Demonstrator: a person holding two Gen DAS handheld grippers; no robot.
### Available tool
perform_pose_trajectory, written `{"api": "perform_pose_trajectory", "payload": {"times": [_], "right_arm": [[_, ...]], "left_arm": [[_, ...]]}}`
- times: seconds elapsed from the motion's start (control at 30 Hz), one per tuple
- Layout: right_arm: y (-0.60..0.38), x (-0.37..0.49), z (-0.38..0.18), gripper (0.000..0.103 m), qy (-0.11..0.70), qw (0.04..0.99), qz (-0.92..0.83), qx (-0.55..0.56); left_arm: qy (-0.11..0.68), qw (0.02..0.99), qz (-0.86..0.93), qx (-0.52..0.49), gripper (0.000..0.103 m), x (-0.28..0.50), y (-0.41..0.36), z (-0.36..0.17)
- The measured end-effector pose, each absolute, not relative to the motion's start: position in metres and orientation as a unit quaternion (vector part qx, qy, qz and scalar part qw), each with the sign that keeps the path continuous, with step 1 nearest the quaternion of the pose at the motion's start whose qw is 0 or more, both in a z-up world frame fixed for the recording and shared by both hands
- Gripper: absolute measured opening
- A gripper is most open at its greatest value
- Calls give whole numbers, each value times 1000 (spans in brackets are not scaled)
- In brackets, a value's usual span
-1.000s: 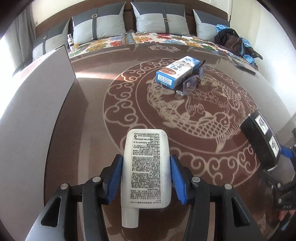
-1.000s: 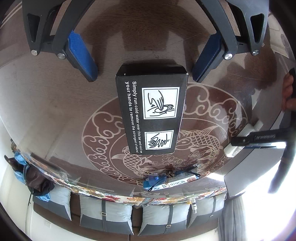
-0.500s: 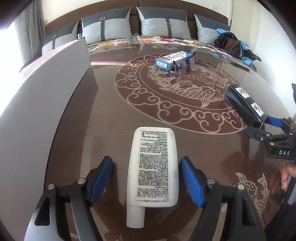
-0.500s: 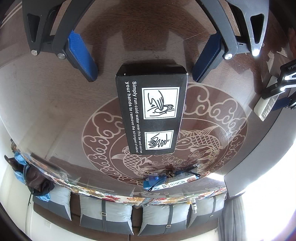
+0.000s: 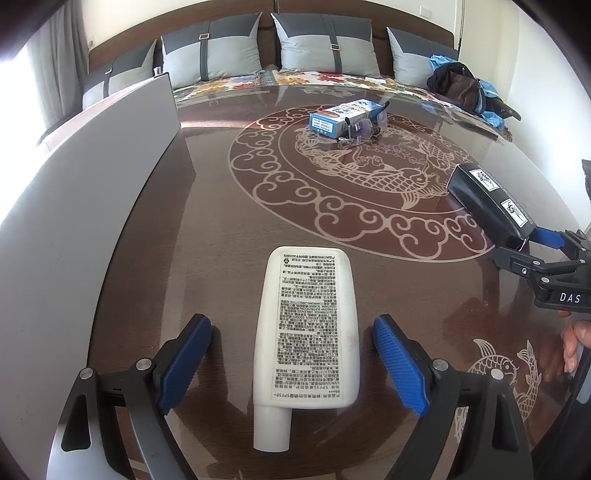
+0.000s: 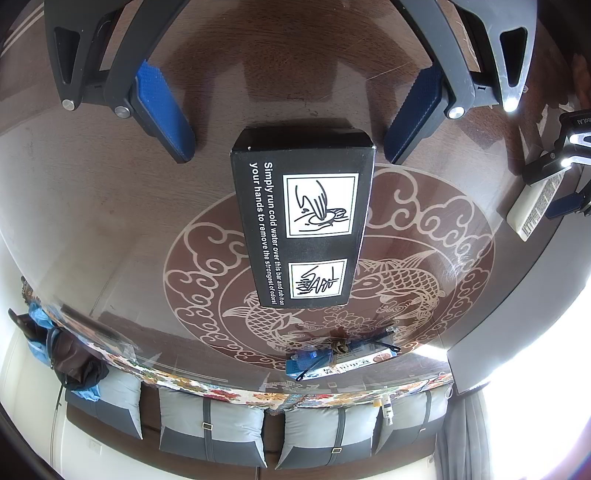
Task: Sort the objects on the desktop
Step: 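Lift the bottle and soap box and carry both toward the white box, then lower the bottle and soap box into the white box and open both grippers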
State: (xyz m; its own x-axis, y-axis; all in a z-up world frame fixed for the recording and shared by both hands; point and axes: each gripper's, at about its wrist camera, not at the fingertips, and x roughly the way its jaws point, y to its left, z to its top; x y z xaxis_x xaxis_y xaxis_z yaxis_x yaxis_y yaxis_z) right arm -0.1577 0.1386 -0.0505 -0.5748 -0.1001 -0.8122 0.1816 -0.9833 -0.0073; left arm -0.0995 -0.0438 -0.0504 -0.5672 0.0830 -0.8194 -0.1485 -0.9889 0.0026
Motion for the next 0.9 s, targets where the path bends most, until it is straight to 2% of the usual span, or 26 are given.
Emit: {"api": "perform_pose_trajectory", "payload": {"times": [0.1,0.17,0.4,0.47,0.53,0.6,0.63,0.67,0.73,0.9], "right_arm": [[139,-158,-51,102,45,80,-886,454],[139,-158,-51,102,45,80,-886,454],[139,-169,-47,103,46,92,-869,485],[138,-178,-38,102,45,90,-868,486],[134,-190,-31,102,53,82,-867,488],[129,-204,-30,98,55,79,-858,505],[127,-209,-33,89,55,83,-850,518],[125,-212,-35,60,52,92,-838,535],[121,-212,-33,59,59,74,-837,539],[116,-188,-7,59,48,102,-846,521]], "left_arm": [[37,66,884,-462,90,-100,-44,-50],[39,71,877,-473,103,-101,-43,-52],[48,87,871,-481,102,-102,-43,-51],[50,94,877,-468,86,-101,-41,-48],[55,104,881,-459,63,-101,-39,-46],[57,111,883,-453,51,-101,-39,-44],[55,113,883,-452,51,-100,-40,-44],[49,114,884,-451,51,-100,-42,-43],[20,121,885,-449,51,-98,-49,-40],[-24,138,898,-416,51,-89,-63,-13]]}}
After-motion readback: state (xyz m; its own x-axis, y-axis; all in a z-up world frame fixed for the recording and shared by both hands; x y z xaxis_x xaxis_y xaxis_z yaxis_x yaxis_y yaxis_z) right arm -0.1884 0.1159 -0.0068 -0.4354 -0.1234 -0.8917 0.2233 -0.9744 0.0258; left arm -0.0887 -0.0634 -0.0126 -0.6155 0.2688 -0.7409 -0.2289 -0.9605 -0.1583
